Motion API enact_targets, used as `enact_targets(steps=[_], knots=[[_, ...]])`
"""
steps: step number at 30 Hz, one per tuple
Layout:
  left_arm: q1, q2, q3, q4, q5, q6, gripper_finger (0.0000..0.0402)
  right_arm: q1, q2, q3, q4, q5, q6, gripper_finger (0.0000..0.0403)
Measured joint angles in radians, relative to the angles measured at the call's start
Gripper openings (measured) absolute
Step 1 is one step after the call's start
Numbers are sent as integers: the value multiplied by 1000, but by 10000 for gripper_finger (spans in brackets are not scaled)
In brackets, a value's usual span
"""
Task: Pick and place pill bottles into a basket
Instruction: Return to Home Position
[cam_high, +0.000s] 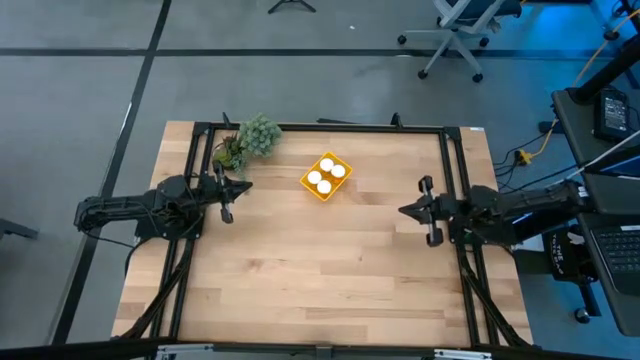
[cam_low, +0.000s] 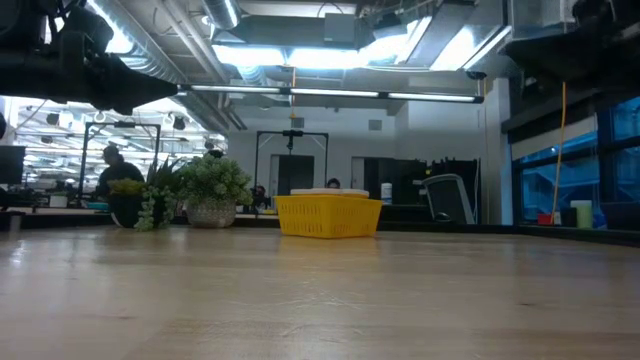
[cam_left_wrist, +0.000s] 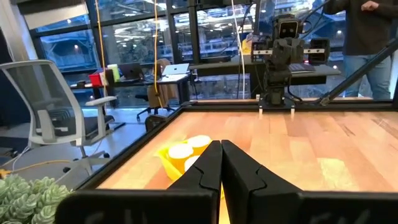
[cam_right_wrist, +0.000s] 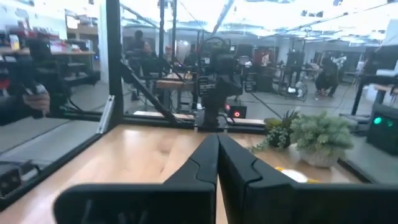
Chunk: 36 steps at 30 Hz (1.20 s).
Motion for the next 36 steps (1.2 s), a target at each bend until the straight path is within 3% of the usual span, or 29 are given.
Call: enact_targets(steps=[9,22,36], knots=[[0,0,0,0,0,-69,12,0,-172,-22,-116,-108,50,9],[0,0,0,0,0,-68,10,0,-166,-22,-183,-104,156,10],[0,0,0,0,0,-68,7,0,-166,-22,-191,-103,146,10]])
